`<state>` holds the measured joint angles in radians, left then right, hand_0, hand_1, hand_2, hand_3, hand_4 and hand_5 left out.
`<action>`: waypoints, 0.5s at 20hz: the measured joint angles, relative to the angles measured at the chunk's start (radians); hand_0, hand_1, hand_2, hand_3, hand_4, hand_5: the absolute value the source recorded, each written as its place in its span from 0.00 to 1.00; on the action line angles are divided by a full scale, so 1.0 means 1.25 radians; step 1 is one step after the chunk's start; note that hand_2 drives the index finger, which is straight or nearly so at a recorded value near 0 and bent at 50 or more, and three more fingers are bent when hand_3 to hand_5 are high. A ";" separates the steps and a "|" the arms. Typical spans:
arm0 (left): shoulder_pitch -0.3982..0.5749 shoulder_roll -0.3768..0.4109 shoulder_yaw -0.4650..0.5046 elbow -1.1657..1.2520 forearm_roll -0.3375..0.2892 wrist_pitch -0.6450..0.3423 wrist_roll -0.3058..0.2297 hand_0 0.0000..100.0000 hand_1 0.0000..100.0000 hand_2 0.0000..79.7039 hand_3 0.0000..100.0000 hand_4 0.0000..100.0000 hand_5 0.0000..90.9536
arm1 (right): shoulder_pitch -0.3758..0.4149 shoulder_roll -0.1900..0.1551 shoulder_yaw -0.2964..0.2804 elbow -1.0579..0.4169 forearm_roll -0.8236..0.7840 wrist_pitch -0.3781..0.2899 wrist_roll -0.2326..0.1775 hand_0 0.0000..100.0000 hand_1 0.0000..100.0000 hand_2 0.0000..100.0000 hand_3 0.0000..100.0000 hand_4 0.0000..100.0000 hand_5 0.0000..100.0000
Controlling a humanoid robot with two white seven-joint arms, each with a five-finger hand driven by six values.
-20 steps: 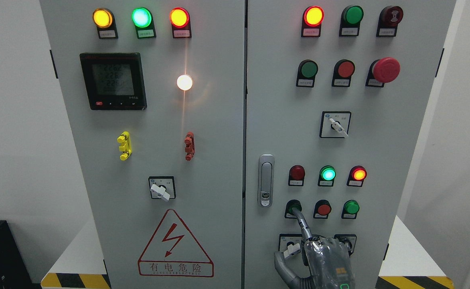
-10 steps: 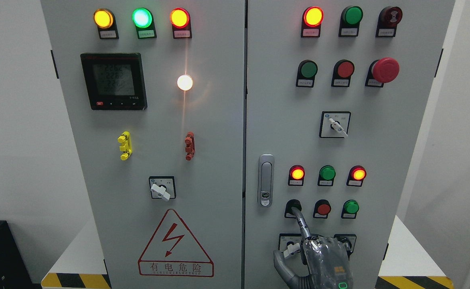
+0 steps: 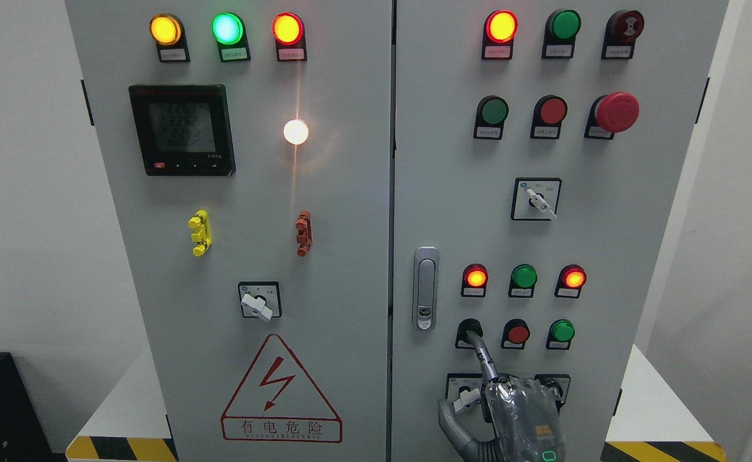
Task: Press green start button
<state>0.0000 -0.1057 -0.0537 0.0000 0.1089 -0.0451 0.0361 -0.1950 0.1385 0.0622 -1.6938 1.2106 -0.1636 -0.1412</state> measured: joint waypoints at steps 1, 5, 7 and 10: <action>0.000 0.000 0.000 0.000 0.000 0.000 0.000 0.12 0.56 0.00 0.00 0.00 0.00 | 0.004 0.000 0.000 -0.006 -0.005 -0.001 0.003 0.51 0.37 0.00 1.00 0.91 1.00; 0.000 0.000 0.000 0.000 0.000 0.000 0.000 0.12 0.56 0.00 0.00 0.00 0.00 | 0.028 0.000 0.000 -0.035 -0.032 -0.004 0.002 0.56 0.36 0.00 0.97 0.90 1.00; 0.000 0.000 0.000 0.000 0.000 0.000 0.000 0.12 0.56 0.00 0.00 0.00 0.00 | 0.043 0.000 0.000 -0.052 -0.047 -0.009 -0.002 0.57 0.36 0.00 0.95 0.89 0.96; 0.000 0.000 0.000 0.000 0.000 0.000 0.000 0.12 0.56 0.00 0.00 0.00 0.00 | 0.068 0.001 0.000 -0.079 -0.079 -0.012 -0.005 0.57 0.34 0.00 0.85 0.84 0.89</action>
<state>0.0000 -0.1057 -0.0537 0.0000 0.1089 -0.0451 0.0361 -0.1095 0.1392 0.0621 -1.7923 1.1113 -0.1783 -0.1477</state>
